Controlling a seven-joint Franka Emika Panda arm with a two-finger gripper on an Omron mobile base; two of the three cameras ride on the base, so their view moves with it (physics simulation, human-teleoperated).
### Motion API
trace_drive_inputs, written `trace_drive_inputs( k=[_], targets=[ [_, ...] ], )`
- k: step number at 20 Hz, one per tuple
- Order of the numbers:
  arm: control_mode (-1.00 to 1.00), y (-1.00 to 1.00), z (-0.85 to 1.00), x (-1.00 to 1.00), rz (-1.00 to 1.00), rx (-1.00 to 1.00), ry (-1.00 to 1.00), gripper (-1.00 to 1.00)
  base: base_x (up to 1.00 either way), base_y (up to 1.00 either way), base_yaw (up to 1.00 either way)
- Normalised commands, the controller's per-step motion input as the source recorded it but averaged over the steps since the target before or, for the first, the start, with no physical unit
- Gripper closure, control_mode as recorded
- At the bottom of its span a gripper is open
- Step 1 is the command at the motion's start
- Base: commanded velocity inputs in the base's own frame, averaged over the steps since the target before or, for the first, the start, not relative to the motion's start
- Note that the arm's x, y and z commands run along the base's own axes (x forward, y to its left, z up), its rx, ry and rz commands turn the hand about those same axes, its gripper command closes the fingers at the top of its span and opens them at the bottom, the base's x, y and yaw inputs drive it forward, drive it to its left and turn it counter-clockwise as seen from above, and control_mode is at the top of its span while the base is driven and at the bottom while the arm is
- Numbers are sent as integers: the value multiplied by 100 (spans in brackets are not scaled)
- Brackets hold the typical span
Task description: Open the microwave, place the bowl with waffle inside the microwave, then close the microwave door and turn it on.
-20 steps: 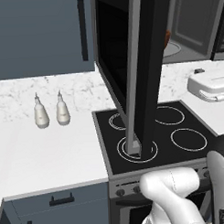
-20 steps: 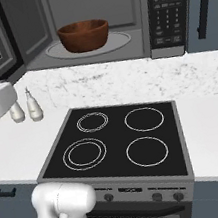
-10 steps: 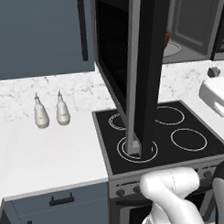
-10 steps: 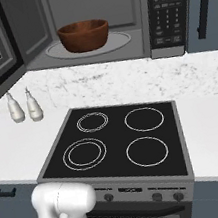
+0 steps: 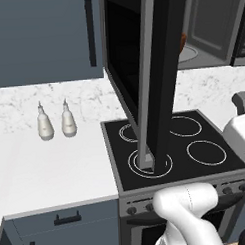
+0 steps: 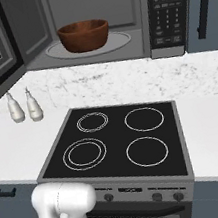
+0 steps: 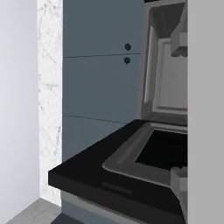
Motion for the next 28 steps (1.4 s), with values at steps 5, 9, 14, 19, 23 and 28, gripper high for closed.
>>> trace_drive_inputs(
  k=[5,9,14,19,23,28],
  targets=[
    [-100,93,2,-45,0,-7,-2,-100,0,0,0],
    [-100,72,7,-50,0,-8,-2,-100,0,0,0],
    [-100,77,0,-1,-1,-14,1,-100,0,0,0],
    [-100,76,-6,18,-9,-15,1,-100,0,0,0],
    [-100,48,-49,60,-15,-11,0,-100,0,0,0],
    [-100,29,-68,79,-18,-3,0,-100,0,0,0]
  ],
)
